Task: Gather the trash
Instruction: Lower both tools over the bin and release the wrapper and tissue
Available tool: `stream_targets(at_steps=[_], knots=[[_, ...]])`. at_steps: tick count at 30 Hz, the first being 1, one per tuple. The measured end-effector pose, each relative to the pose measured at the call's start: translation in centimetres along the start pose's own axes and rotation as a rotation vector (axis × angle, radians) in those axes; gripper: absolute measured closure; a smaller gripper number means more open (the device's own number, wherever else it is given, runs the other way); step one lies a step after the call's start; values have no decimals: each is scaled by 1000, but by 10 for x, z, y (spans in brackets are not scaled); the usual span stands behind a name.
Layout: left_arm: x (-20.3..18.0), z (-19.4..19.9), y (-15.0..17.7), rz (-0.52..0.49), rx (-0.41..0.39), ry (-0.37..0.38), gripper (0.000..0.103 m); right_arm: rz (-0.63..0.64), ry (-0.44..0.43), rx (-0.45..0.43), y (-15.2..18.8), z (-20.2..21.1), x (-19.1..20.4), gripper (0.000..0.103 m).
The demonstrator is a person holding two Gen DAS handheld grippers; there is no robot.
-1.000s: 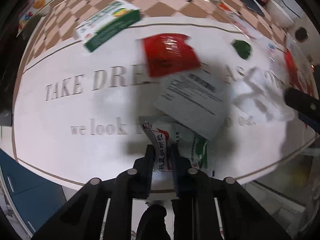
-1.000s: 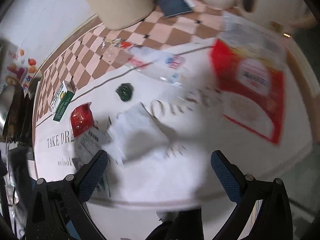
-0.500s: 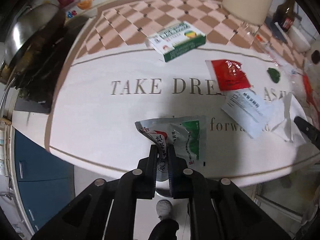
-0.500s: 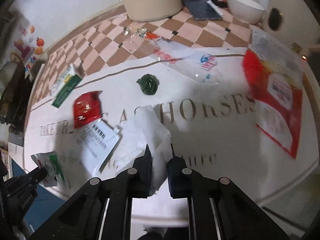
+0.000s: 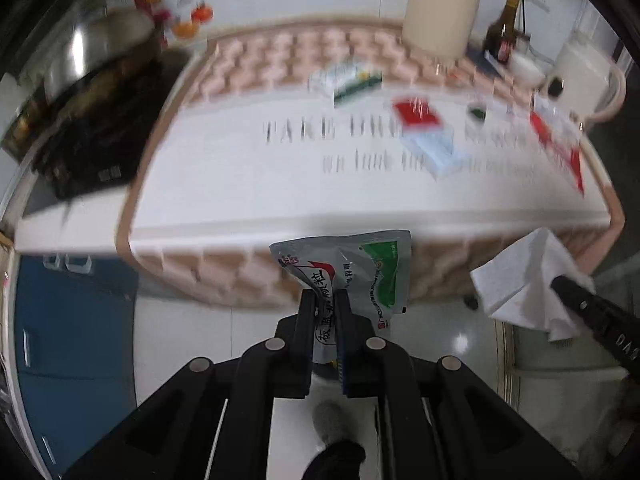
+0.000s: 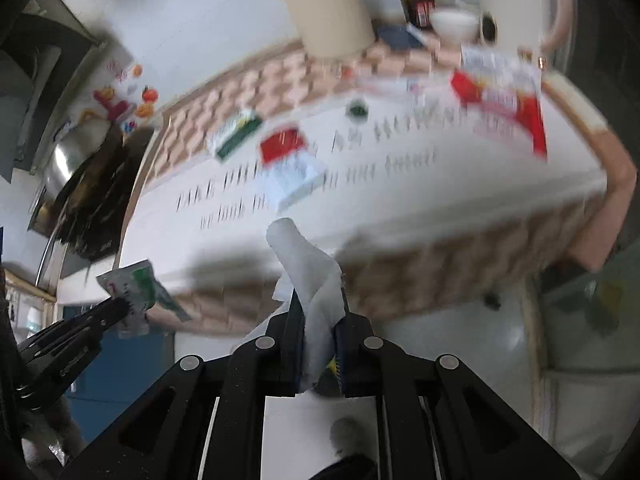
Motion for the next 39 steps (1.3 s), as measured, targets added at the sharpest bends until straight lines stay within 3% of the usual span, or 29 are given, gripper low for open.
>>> stream_targets(at_steps=[4, 7, 8, 15, 20, 23, 27, 28, 29, 30, 31, 35, 39], knots=[[12, -68, 52, 48, 133, 0, 96, -23, 9, 117, 63, -43, -8, 90], [20, -130, 84, 98, 225, 14, 96, -37, 21, 217, 113, -98, -22, 90], [24, -160, 91, 113, 221, 13, 96, -37, 25, 249, 130, -121, -27, 90], [37, -379, 159, 276, 429, 89, 96, -39, 17, 418, 237, -322, -78, 90], [37, -478, 193, 285, 498, 108, 96, -24, 36, 496, 292, -440, -110, 90], [35, -500, 206, 268, 512, 115, 89, 10, 51, 517, 310, -485, -120, 90], [38, -506, 207, 257, 512, 117, 86, 39, 56, 532, 319, -509, -119, 89], [39, -505, 206, 251, 501, 121, 75, 46, 55, 539, 319, -513, -117, 82], [42, -502, 204, 246, 492, 107, 42, 53, 59, 547, 319, -515, -116, 66], [45, -498, 203, 241, 483, 88, 21, 58, 64, 548, 318, -516, -115, 57], [49, -493, 200, 240, 470, 72, 0, 63, 67, 546, 317, -515, -114, 41], [70, -469, 195, 206, 412, -1, 0, 84, 106, 538, 313, -508, -112, 0], [86, -427, 192, 152, 330, -85, 0, 93, 164, 509, 302, -483, -109, 0]])
Point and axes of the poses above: each gripper's, at about its wrist camera, not at the fingertips, and z roughly against the way its jaws point, x to its left, y to its underside, the point moved 8 cm from there along -z, roughly the way its jaws point
